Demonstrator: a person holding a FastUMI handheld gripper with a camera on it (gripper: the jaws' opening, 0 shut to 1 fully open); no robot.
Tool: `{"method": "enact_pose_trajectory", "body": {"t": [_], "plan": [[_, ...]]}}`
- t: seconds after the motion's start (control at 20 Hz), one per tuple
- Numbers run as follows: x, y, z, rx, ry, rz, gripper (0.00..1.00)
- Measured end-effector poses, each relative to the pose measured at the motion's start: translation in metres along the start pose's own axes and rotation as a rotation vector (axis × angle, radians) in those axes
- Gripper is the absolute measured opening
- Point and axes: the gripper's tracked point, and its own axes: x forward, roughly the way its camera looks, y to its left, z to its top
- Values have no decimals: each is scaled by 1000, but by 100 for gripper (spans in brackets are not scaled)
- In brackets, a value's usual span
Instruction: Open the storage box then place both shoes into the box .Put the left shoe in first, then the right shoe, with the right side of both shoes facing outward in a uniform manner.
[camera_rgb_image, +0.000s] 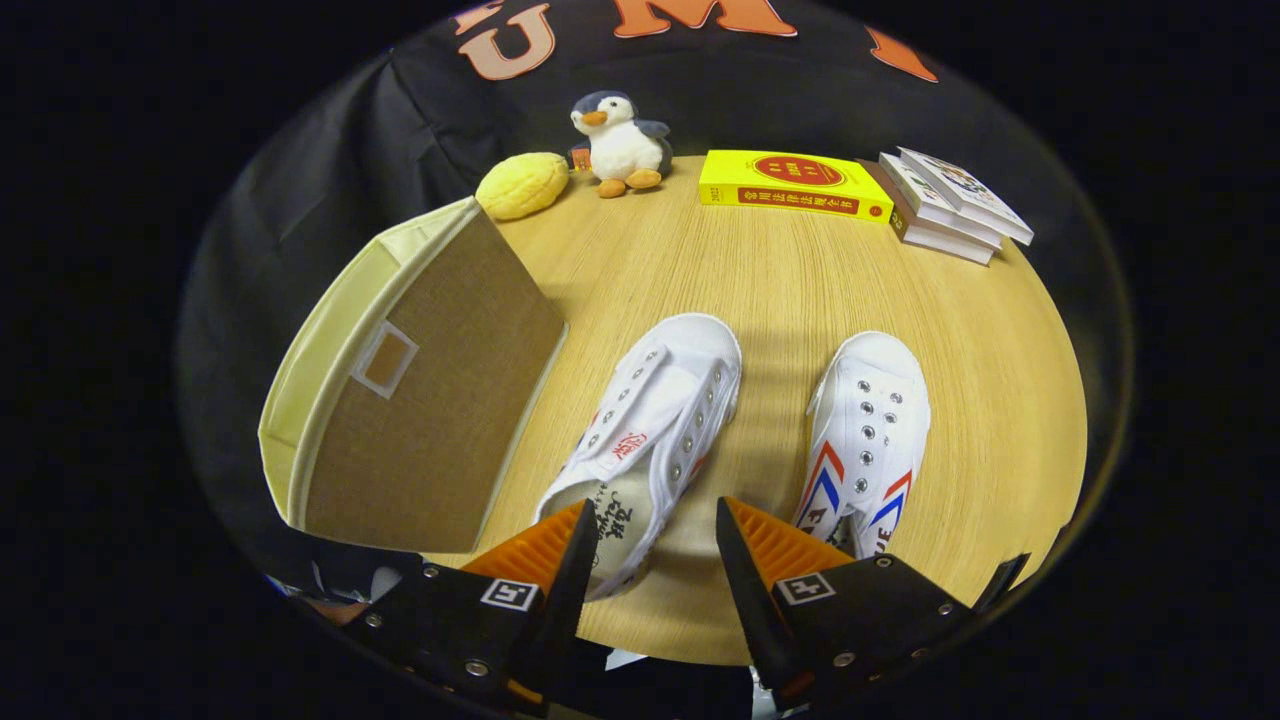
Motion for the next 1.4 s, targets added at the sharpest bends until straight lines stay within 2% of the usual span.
{"method": "enact_pose_trajectory", "body": {"t": [0.15, 0.3, 0.5, 0.6, 0.8, 0.9, 0.95, 1.15, 1.3, 1.4], "plan": [[14, 2, 2, 49, 0, 7, 70], [26, -16, 11, 29, -36, -66, 65], [36, -18, 26, 74, -109, -69, 50], [42, -20, 25, 81, -105, -83, 42], [51, -21, 23, 91, -84, -109, 37], [51, -25, 22, 109, -75, -120, 29], [51, -27, 21, 106, -66, -122, 19], [45, -25, 20, 177, -43, -99, 6], [34, -26, 29, 180, -72, -134, 4], [25, -20, 34, 199, -73, -123, 4]]}}
